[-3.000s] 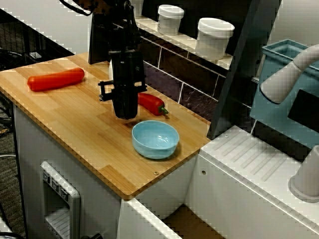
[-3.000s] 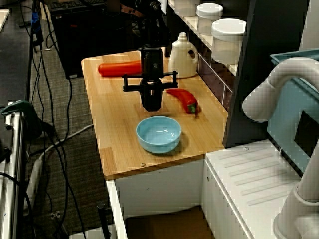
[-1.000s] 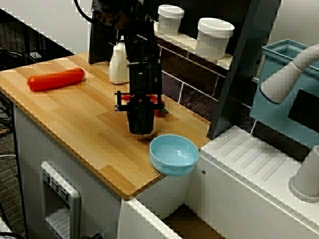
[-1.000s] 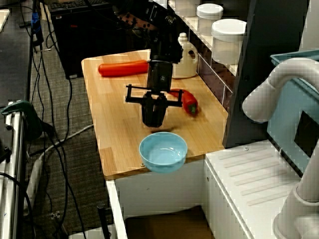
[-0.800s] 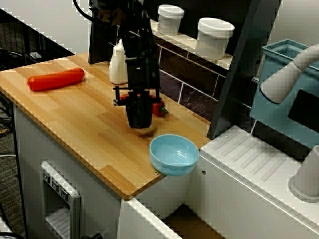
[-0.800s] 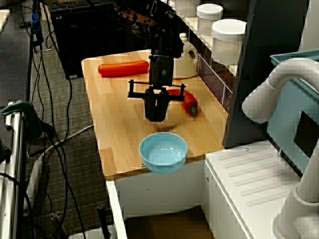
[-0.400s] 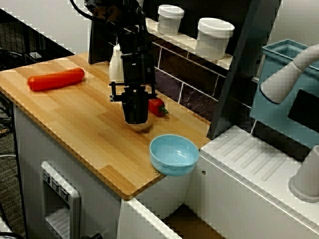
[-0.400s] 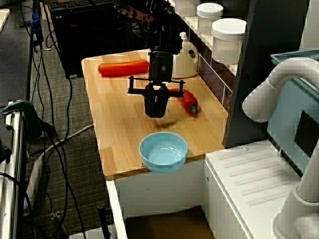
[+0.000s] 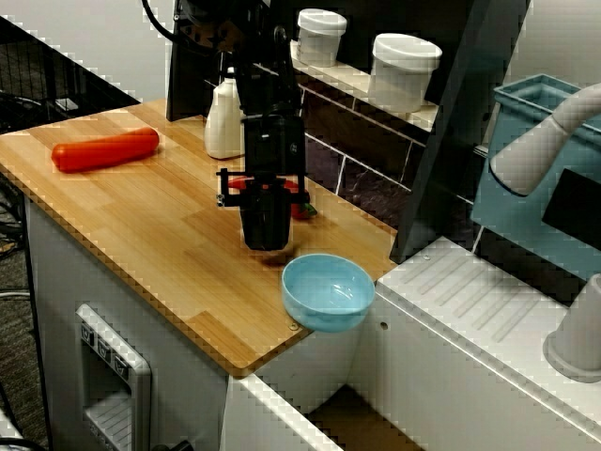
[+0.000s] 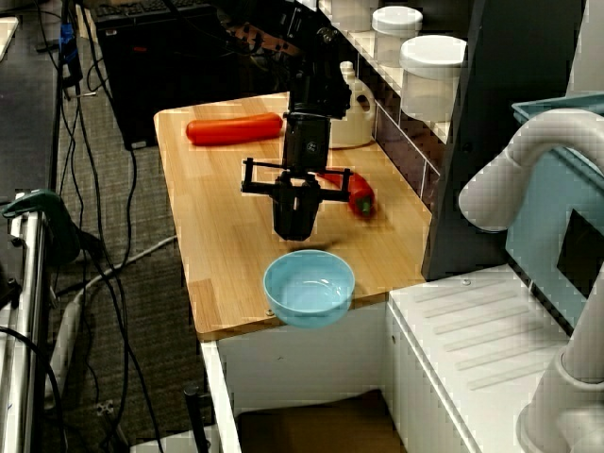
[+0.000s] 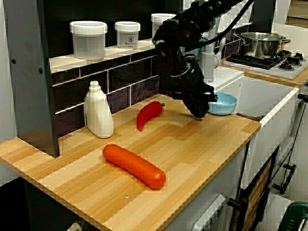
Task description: Push into sink
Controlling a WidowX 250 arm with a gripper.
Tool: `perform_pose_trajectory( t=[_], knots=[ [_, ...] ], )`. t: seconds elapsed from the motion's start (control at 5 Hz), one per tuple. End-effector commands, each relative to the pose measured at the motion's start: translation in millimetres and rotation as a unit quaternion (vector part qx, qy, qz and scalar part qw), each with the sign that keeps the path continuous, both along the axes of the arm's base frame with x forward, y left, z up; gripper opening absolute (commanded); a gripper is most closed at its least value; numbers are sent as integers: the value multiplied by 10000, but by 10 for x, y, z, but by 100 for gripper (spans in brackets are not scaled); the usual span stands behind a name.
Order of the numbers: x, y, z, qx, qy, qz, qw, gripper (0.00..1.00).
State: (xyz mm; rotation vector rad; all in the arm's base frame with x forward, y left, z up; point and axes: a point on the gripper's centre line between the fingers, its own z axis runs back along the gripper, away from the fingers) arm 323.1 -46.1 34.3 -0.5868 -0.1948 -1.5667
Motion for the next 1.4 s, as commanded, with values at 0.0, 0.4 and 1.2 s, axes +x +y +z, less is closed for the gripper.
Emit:
perform_pose_trajectory(
  t=[0.0, 0.4, 1.2],
  knots=[
    [44, -271, 124, -50, -125, -51, 9999, 0],
    [29, -546, 148, -189, 151, -201, 9995, 0],
    [54, -563, 136, -211, 263, -116, 9994, 100]
  ],
)
